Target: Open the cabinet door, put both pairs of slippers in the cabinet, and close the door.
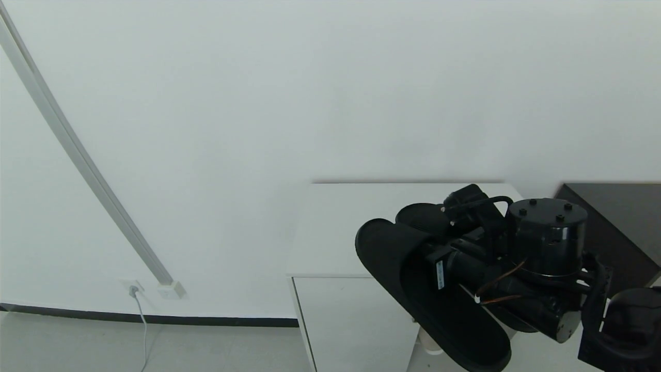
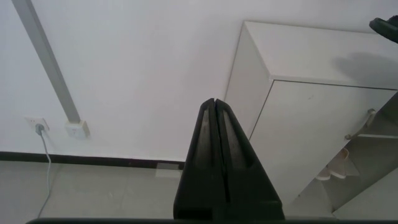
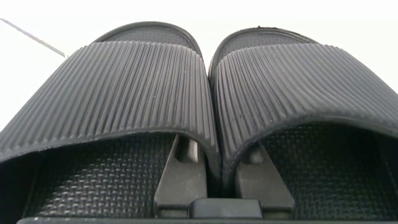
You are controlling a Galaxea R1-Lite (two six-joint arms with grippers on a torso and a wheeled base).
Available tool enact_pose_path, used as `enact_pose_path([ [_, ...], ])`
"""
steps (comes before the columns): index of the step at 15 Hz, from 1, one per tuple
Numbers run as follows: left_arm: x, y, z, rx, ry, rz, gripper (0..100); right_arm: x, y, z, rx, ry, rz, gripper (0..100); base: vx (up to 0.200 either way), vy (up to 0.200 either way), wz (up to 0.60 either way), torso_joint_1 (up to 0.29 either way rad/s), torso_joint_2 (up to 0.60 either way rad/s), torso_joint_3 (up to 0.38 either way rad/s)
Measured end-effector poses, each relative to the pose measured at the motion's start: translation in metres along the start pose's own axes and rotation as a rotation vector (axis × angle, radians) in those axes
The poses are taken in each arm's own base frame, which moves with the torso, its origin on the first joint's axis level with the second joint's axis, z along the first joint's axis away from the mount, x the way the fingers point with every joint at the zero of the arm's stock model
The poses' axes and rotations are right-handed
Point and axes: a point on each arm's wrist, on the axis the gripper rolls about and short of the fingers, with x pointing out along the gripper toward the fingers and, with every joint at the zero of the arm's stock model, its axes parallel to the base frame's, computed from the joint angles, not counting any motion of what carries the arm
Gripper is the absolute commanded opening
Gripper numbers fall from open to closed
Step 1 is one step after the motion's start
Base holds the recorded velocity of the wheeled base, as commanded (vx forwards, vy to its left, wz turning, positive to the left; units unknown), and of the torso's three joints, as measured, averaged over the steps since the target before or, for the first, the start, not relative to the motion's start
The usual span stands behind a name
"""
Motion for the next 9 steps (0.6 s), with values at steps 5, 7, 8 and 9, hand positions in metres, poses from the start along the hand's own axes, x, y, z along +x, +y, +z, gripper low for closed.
enact_pose_path([
  [5,0.0000,0.0000,0.0000,-0.002,0.000,0.000,0,-0.0004,0.0014,-0.0006,-0.001,0.002,0.003,0,0.000,0.000,0.00,0.000,0.00,0.000],
  [7,0.0000,0.0000,0.0000,-0.003,0.000,0.000,0,-0.0004,0.0029,-0.0008,-0.002,0.001,0.007,0,-0.200,0.000,0.00,0.005,0.00,0.002],
  [8,0.0000,0.0000,-0.0002,-0.004,0.001,0.000,0,-0.0002,0.0030,-0.0008,-0.002,0.000,0.006,0,-0.200,0.000,0.00,0.027,0.00,0.002],
  [9,0.0000,0.0000,-0.0001,-0.005,0.000,0.000,0,0.0000,0.0037,-0.0014,-0.003,0.003,0.007,0,-0.200,0.000,0.00,0.002,0.00,0.002],
])
